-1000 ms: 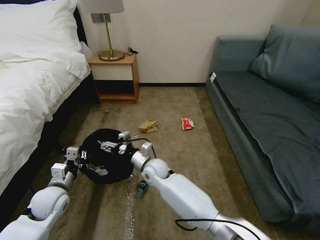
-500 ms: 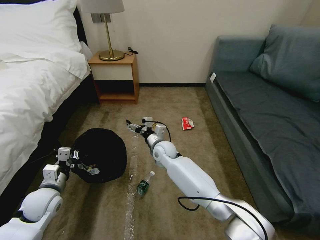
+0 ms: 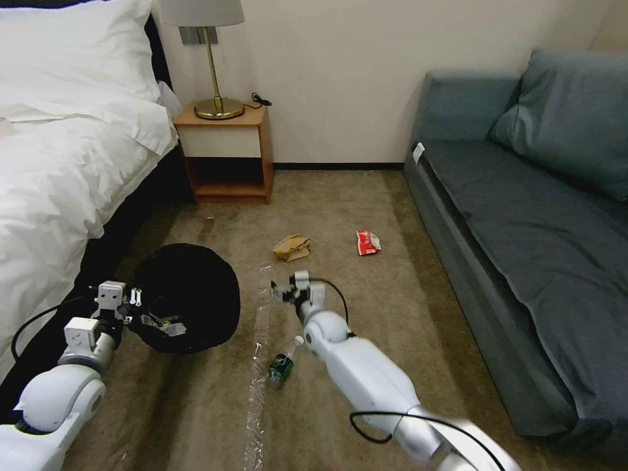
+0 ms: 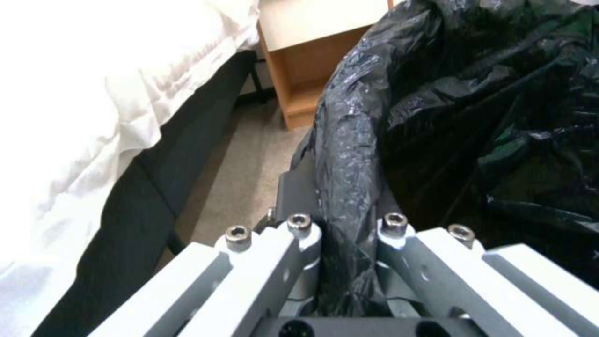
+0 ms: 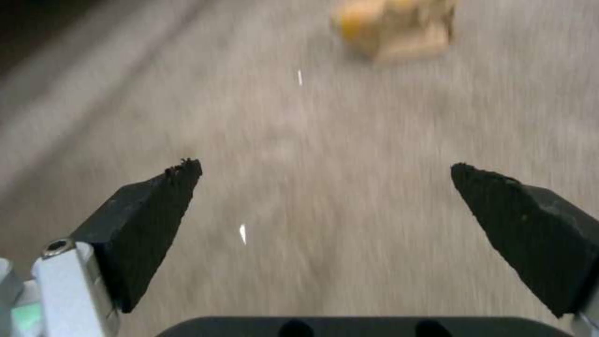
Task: Pick up the trash bin, then pick up the garbage on the floor and place it into the trash bin.
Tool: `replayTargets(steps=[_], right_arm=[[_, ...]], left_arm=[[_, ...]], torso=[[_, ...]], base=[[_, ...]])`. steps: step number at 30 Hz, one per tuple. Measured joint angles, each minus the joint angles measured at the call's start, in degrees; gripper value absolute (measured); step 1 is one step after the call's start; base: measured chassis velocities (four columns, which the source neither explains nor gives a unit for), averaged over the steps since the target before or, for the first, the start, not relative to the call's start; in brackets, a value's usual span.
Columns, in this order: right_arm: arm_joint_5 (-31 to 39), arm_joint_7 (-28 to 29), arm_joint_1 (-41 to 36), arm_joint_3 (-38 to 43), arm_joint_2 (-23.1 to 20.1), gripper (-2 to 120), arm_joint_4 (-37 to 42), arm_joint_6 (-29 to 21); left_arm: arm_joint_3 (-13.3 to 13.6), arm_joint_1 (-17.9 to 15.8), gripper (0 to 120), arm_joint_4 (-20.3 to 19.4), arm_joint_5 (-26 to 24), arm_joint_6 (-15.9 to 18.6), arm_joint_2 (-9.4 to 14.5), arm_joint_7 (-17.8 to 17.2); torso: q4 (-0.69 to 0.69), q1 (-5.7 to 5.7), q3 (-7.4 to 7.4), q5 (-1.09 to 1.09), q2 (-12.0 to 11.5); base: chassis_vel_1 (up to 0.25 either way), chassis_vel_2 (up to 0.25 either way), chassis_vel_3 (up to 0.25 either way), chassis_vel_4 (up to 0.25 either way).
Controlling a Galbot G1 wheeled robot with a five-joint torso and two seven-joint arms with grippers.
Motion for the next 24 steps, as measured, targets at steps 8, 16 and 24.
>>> replayTargets(steps=[8,16,24], right_arm=[[1.1,5.8,-6.1,-3.0,-2.9,100,6.0,-8.8],[3.3,9.9,-10.2,-4.9,-6.1,100,10.6,-11.3],[6.7,12.1,-12.7,-7.3,-7.1,100,15.2,-12.4]], left_arm=[[-0.1,-0.7,4,0.8,-0.7,-0.1,1.2,0.1],[0.0,-1.0,4,1.8,-1.1,0.0,1.8,0.2],[0.8,-1.7,4,2.7,-1.2,0.1,1.9,0.4]], torso=[[0.0,0.0,0.0,0.0,0.0],[0.0,0.0,0.0,0.0,0.0],[0.0,0.0,0.0,0.0,0.0]], base=[[0.0,0.0,0.0,0.0],[0.0,0.0,0.0,0.0],[0.0,0.0,0.0,0.0]])
